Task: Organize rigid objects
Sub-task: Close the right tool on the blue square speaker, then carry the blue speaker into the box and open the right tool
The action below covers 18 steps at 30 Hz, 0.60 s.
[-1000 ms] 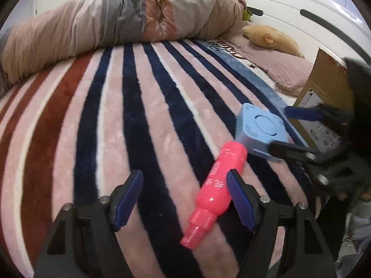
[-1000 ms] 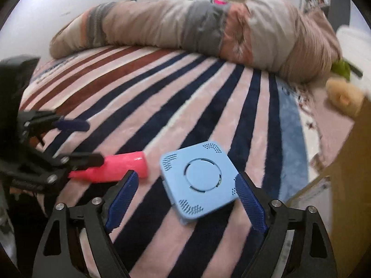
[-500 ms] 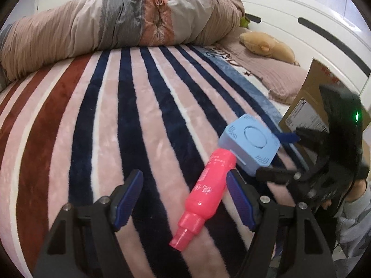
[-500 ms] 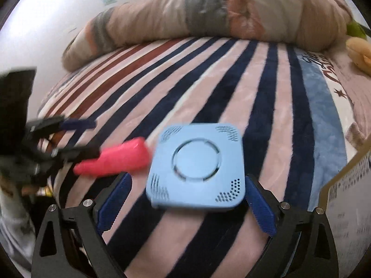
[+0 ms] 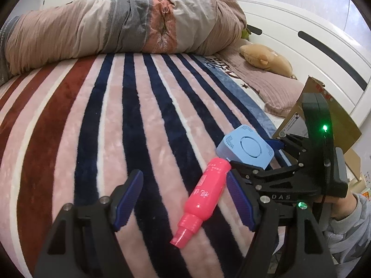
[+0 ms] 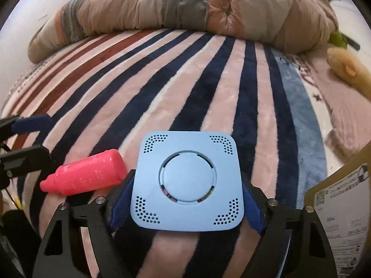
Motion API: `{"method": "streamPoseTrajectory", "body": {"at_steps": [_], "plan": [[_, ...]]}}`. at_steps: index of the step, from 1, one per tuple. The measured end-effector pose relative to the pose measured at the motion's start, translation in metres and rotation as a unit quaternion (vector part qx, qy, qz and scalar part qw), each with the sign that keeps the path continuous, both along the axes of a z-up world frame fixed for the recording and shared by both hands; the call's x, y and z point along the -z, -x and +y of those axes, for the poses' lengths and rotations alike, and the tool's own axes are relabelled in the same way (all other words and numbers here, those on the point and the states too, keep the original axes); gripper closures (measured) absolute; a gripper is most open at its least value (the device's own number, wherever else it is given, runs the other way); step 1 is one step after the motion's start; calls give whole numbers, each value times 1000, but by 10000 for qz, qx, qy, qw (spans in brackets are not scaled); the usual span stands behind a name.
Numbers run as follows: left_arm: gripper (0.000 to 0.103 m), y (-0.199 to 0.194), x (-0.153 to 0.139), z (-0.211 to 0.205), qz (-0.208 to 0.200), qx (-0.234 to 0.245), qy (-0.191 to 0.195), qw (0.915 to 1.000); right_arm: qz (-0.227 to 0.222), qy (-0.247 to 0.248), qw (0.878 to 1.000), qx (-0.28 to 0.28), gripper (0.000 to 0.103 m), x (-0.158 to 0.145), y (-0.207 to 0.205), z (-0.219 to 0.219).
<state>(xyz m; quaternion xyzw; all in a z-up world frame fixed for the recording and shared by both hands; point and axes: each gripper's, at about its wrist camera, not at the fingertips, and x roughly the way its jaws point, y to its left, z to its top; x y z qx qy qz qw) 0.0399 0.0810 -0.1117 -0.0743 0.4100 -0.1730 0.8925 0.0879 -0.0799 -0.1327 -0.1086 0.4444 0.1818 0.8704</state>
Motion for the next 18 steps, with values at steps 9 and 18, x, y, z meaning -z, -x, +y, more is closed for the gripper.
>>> {"method": "streamPoseTrajectory", "body": {"at_steps": [9,18], "plan": [[32,8,-35,-9,-134,424,748,9962,-723,-185,9963,-423,24,-47,46,-1],[36,15,-85,-50,-246,1142,1440,9827,-1644,-1018,9750,-1093,24,-105,102,-9]]}}
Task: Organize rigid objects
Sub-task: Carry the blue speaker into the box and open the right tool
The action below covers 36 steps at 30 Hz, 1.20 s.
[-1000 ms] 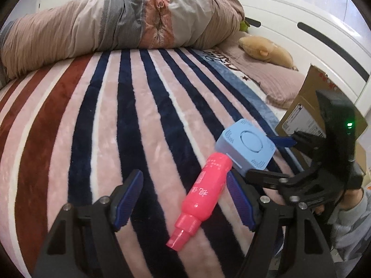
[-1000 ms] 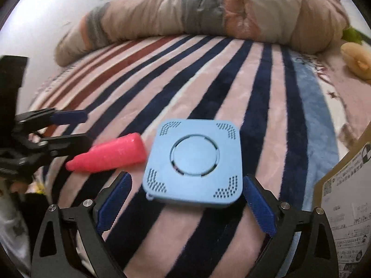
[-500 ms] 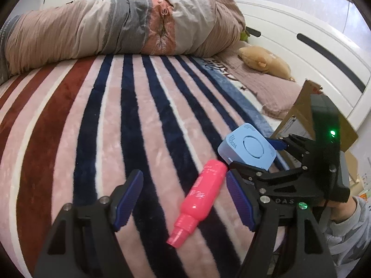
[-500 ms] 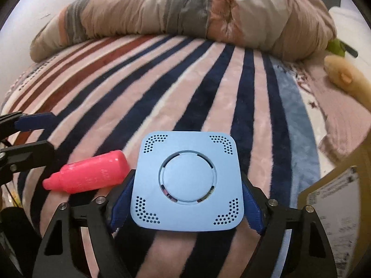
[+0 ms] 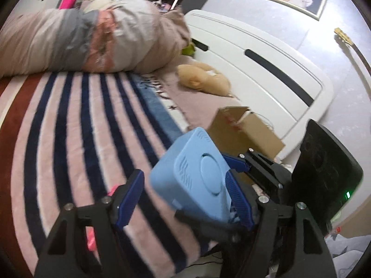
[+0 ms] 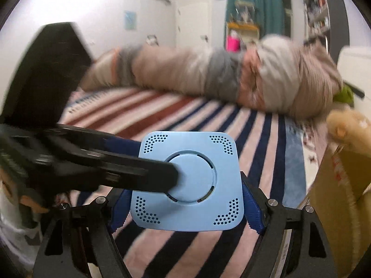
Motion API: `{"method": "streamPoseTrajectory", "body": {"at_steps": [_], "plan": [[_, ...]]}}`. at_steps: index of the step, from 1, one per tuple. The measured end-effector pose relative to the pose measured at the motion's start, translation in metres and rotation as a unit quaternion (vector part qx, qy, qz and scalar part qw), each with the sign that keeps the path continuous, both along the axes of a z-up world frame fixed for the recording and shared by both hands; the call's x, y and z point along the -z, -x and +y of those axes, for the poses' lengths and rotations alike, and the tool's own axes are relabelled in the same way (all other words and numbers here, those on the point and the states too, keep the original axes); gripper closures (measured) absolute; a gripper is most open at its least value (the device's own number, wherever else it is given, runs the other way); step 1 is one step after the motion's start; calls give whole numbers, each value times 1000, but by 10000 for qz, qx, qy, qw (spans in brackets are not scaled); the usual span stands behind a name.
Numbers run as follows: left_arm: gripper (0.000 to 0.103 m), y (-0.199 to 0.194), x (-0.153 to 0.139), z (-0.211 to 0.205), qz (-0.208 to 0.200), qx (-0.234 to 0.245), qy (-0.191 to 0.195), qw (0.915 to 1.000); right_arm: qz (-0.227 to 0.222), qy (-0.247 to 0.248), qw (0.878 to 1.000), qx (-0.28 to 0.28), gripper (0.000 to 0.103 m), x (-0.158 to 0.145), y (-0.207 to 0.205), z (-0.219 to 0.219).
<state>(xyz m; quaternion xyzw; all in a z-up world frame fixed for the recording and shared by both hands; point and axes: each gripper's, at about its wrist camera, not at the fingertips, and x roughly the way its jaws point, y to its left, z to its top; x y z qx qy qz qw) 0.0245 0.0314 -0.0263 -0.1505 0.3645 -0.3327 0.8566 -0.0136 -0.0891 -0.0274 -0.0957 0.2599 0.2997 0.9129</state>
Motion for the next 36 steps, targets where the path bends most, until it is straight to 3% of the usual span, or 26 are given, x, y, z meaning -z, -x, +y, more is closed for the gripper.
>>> {"method": "streamPoseTrajectory", "body": {"at_steps": [4,8,18,26,31,36], "plan": [[52,2,-22,-21,-68,216,93,9997,-402,-258,9988,-118,24,-21,19,-16],[62,11,-48,-50,-424,304,-218,9984,-505,-333,9982,24,24,-31,28,-37],[66,13,-93,-162,-1036,910,-969,9857,-598,-595,9944,631,24,-64,41,-132],[66,-5,-79,-242,-832,1471,-1381,9759,-86,-706,9909,1141,24,-54,27,-205],[66,-20,-59,-266,-563,1706,-1512,9720,370,-612,9894,1267,24,-36,13,-228],[66,-22,-43,-274,-493,1837,-1632,9681,450,-243,9903,1290,24,-19,10,-230]]}}
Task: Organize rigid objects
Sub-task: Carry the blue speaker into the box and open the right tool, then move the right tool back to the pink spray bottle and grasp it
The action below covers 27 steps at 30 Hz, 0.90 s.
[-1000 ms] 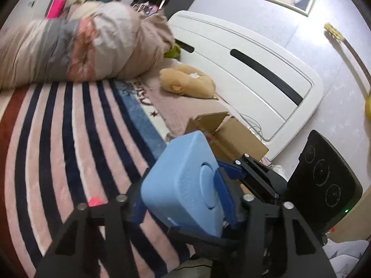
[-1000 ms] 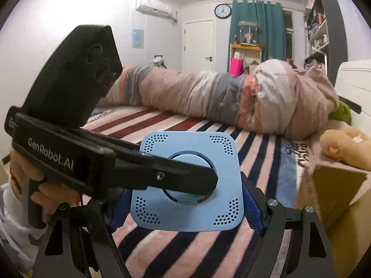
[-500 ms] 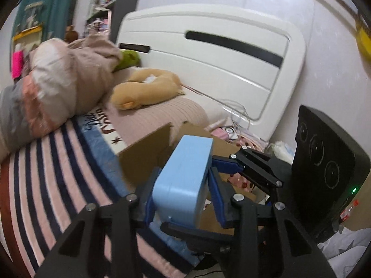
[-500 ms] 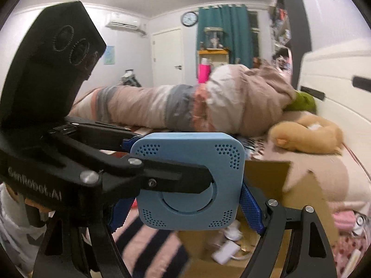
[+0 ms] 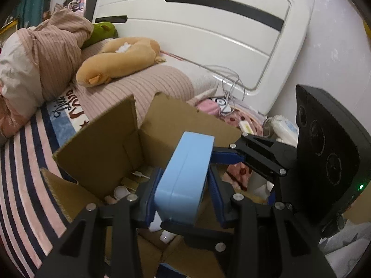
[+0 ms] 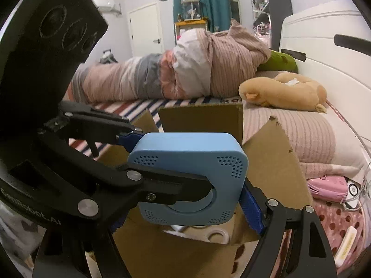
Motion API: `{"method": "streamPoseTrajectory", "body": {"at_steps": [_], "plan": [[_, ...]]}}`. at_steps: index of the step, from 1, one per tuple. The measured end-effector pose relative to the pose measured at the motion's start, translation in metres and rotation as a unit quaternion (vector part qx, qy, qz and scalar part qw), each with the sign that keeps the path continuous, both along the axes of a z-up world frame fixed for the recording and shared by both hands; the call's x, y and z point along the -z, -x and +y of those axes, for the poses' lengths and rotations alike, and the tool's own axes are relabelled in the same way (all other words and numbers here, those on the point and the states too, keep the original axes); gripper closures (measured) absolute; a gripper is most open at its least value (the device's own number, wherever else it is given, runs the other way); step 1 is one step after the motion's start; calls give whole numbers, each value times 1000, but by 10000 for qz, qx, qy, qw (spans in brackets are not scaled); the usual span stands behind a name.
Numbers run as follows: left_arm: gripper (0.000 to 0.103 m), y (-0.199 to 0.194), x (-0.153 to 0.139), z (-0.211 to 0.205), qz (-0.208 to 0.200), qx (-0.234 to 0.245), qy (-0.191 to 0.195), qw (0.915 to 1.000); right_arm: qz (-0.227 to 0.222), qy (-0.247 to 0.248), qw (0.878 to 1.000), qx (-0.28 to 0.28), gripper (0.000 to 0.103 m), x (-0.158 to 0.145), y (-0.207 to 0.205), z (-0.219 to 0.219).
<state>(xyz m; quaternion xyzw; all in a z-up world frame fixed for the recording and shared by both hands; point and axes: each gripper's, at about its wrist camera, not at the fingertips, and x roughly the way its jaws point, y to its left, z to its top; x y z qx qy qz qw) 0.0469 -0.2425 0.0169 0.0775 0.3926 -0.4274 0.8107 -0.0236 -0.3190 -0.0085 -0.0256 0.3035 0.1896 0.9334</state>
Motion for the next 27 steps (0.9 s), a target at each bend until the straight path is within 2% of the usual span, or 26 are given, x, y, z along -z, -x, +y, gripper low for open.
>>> {"method": "streamPoseTrajectory", "body": {"at_steps": [7,9,10,14,17,21,24,27], "plan": [[66,-2,10,2,66,-86,-150,9998,-3,438,9990,10,22,10,6,12],[65,-2,10,7,100,-103,-84,9999,20,444,9990,16,15,10,6,13],[63,-2,9,9,91,-107,-61,9999,13,437,9990,36,12,9,6,13],[53,4,-2,25,-36,-195,95,9998,117,446,9988,188,11,5,6,16],[47,10,-15,46,-161,-363,267,9989,46,663,9970,398,8,0,9,23],[41,18,-32,88,-458,-810,393,9949,-389,1066,9919,567,0,-15,22,42],[39,23,-37,127,-607,-1230,438,9896,-740,1216,9891,374,0,-29,34,63],[37,26,-36,172,-660,-1668,508,9825,-820,1137,9899,194,0,-44,38,88]]}}
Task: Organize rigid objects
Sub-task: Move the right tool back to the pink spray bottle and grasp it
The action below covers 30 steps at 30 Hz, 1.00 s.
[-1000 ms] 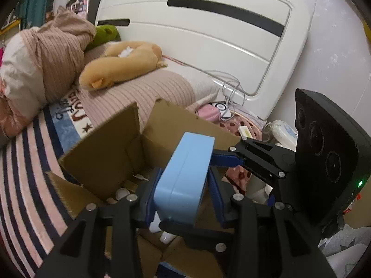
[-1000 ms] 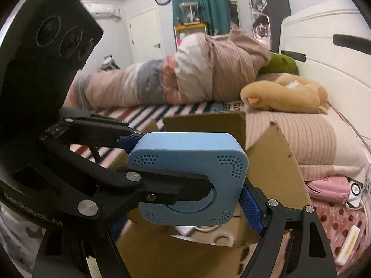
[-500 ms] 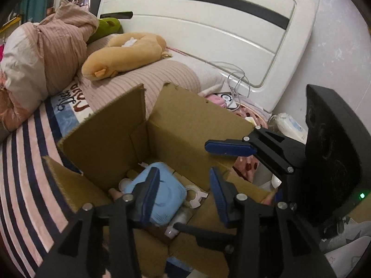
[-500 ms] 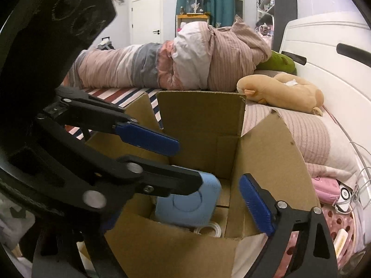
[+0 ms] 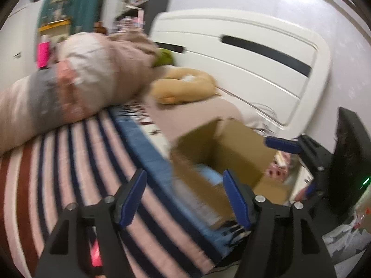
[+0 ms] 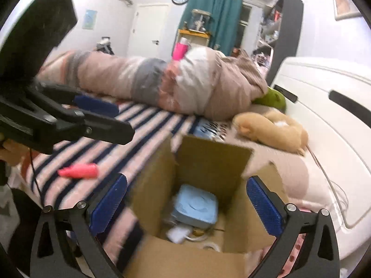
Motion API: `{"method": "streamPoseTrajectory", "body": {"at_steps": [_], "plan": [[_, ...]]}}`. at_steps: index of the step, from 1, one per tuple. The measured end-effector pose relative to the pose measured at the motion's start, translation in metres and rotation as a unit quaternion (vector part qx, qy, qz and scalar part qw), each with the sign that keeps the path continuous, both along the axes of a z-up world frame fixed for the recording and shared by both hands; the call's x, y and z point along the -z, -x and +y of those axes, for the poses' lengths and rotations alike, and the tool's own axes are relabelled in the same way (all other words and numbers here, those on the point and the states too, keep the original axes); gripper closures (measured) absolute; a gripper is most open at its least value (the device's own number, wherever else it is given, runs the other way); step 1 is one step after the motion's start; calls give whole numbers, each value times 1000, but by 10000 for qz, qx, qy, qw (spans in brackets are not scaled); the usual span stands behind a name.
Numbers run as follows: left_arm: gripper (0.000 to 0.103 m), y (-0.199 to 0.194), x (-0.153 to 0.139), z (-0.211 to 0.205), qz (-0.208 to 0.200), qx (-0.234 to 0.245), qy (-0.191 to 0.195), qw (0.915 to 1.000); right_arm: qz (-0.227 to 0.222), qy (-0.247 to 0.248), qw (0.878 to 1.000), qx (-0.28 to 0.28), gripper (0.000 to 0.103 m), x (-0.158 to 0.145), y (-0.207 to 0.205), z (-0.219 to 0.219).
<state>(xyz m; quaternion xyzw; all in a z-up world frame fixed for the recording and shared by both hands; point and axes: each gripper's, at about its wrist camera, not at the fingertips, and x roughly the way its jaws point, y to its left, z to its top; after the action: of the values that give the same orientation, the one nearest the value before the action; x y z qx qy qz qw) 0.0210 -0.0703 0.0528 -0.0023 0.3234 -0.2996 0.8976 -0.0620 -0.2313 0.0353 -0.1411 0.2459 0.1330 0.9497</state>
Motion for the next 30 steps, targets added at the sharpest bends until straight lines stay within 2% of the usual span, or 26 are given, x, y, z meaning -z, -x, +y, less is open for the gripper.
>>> {"method": "streamPoseTrajectory", "body": {"at_steps": [3,6,10,12,15,17,19,23,25,27,30], "plan": [[37,3,7,52,3,-427,90,9990,89,-423,9989,-181,0,-13,-2,29],[37,5,21,98,19,-805,128,9967,208,-764,9955,-514,0,-13,-6,55],[37,1,56,160,295,-1371,363,9895,278,-961,9910,-888,0,2,-10,100],[37,-3,76,177,402,-1519,348,9870,501,-987,9873,-1138,0,17,-15,122],[37,-13,107,191,643,-1552,366,9851,1008,-995,9805,-1362,7,48,-28,153],[37,-20,127,198,886,-1437,546,9841,1502,-1164,9731,-1300,19,79,-40,168],[37,-23,144,201,1078,-1404,655,9820,2031,-1497,9597,-1239,26,111,-52,178],[37,-26,159,206,1237,-1465,553,9799,2906,-2227,9254,-978,27,165,-76,188],[37,-27,161,208,1296,-1490,637,9782,2959,-2243,9240,-910,30,174,-83,193],[37,-29,161,211,1318,-1540,703,9767,2866,-2217,9278,-886,32,175,-92,200],[37,-32,160,213,1337,-1543,767,9759,2770,-2156,9333,-752,44,174,-108,210]]}}
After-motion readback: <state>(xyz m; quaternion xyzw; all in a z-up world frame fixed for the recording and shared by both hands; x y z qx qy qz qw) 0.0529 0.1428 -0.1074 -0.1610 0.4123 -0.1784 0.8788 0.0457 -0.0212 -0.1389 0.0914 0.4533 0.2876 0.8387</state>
